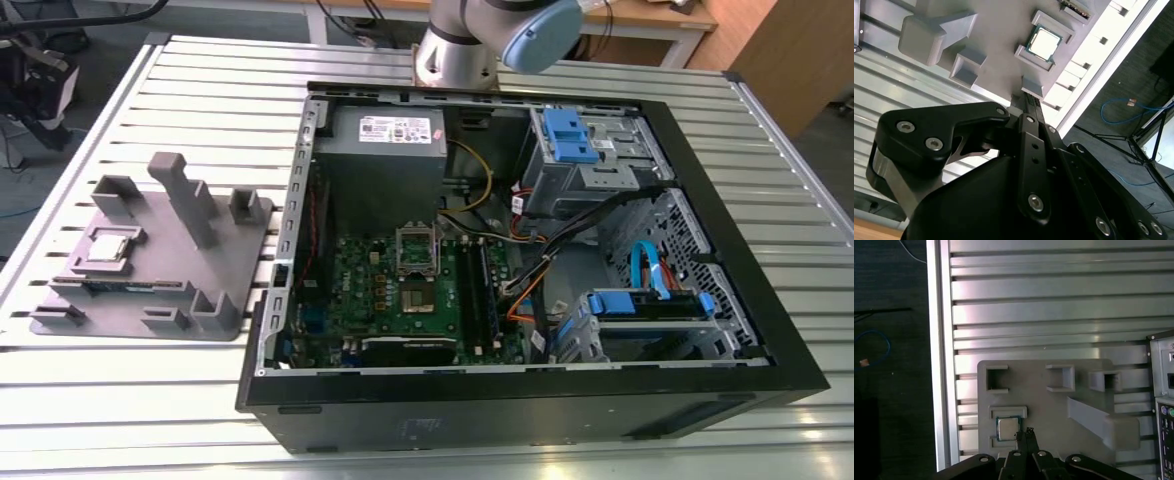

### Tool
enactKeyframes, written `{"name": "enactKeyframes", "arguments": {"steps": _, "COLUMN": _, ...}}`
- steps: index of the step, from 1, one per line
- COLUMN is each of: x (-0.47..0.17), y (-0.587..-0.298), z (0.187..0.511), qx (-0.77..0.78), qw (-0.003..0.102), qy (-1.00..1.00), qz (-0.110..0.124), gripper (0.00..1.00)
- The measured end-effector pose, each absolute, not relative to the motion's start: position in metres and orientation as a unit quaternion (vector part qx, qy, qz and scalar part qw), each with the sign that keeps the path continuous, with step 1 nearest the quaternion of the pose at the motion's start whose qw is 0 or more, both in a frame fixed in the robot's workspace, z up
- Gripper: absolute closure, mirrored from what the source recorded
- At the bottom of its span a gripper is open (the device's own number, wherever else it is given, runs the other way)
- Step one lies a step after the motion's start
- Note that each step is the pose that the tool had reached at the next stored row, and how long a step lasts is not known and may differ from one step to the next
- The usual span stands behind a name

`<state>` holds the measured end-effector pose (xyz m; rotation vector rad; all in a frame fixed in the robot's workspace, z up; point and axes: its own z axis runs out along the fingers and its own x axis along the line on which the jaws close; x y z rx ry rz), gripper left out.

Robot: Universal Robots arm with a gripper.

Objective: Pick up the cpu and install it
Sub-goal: 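Reach for the cpu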

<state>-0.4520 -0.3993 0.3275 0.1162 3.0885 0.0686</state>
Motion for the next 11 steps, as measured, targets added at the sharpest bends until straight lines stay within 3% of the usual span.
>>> {"name": "enactKeyframes", "arguments": {"steps": 7, "x": -0.4520, "y": -0.3993, "z": 0.3270, "qx": 0.038, "qw": 0.025, "qy": 0.999, "qz": 0.021, "gripper": 0.89}}
{"name": "enactKeyframes", "arguments": {"steps": 11, "x": -0.4519, "y": -0.3993, "z": 0.3268, "qx": 0.038, "qw": 0.014, "qy": 0.999, "qz": 0.021, "gripper": 0.89}}
